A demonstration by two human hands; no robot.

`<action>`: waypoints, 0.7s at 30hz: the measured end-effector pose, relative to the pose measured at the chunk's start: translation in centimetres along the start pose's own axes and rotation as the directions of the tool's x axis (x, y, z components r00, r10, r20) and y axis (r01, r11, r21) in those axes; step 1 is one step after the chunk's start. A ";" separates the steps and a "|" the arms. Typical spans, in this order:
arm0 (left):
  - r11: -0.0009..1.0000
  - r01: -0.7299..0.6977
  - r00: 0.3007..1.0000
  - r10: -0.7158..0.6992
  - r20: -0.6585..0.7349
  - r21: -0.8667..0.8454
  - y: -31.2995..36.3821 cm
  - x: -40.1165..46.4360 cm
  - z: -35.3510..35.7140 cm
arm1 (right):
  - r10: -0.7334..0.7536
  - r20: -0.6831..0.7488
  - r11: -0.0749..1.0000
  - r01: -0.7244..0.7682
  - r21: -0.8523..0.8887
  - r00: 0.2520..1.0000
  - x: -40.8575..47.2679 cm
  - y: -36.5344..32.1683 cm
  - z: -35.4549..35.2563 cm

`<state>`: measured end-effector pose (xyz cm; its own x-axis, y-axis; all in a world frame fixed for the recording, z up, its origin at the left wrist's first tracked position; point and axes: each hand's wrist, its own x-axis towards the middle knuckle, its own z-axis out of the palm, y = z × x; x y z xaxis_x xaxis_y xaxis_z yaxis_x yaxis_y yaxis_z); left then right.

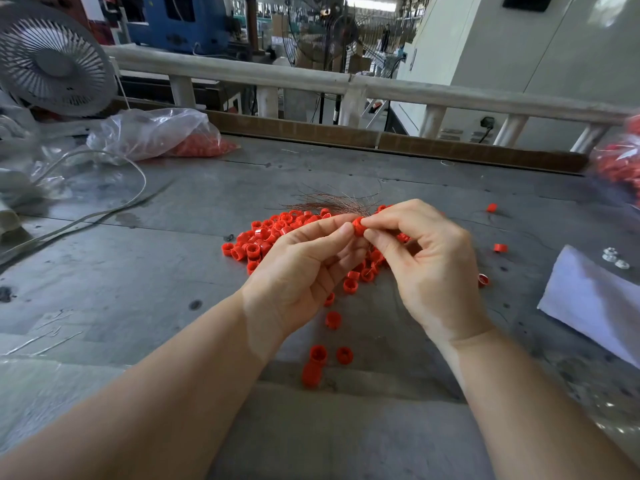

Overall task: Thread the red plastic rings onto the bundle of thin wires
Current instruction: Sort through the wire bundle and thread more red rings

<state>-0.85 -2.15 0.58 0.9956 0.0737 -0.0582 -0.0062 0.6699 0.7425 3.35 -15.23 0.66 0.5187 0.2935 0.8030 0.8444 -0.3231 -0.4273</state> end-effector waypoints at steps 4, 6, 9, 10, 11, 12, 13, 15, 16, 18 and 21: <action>1.000 0.003 1.000 -0.003 0.001 0.021 0.1 0.0 0.0 | -0.012 0.025 1.000 0.012 -0.010 1.000 0.2 0.1 -0.3; 1.000 0.008 1.000 -0.008 0.004 0.029 0.1 -0.1 0.0 | -0.023 0.031 0.999 0.023 -0.026 0.999 0.2 0.1 -0.4; 0.999 0.030 0.999 -0.030 0.017 0.027 0.1 -0.2 0.1 | -0.034 0.034 0.999 0.035 -0.038 0.999 0.2 0.1 -0.5; 0.999 0.040 0.999 -0.041 0.026 0.031 0.1 -0.2 0.0 | -0.037 0.032 0.999 0.039 -0.037 0.999 0.2 0.1 -0.5; 0.998 0.051 0.998 -0.052 0.035 0.039 0.2 -0.3 0.0 | -0.041 0.030 0.998 0.042 -0.037 0.999 0.2 0.1 -0.5; 0.997 0.061 0.997 -0.063 0.045 0.046 0.2 -0.3 0.0 | -0.043 0.028 0.998 0.044 -0.038 0.999 0.2 0.1 -0.5; 0.996 0.070 0.996 -0.072 0.055 0.048 0.2 -0.3 0.0 | -0.042 0.028 0.998 0.043 -0.039 0.999 0.2 0.1 -0.5; 0.996 0.084 0.994 -0.087 0.070 0.038 0.2 -0.4 0.0 | -0.036 0.031 0.999 0.037 -0.037 0.999 0.2 0.1 -0.5; 0.995 0.091 0.993 -0.094 0.078 0.032 0.2 -0.4 0.0 | -0.033 0.031 0.999 0.034 -0.037 0.999 0.2 0.1 -0.5; 0.995 0.098 0.990 -0.101 0.095 0.028 0.2 -0.4 0.0 | -0.036 0.032 0.999 0.037 -0.038 0.999 0.2 0.1 -0.5; 0.995 0.089 0.990 -0.093 0.102 0.042 0.2 -0.5 0.0 | -0.042 0.032 0.998 0.043 -0.040 0.999 0.2 0.1 -0.5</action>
<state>-1.32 -2.07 0.79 0.9962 -0.0646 -0.0588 0.0866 0.6423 0.7616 3.47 -15.67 1.05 0.4872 0.3354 0.8063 0.8598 -0.3457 -0.3758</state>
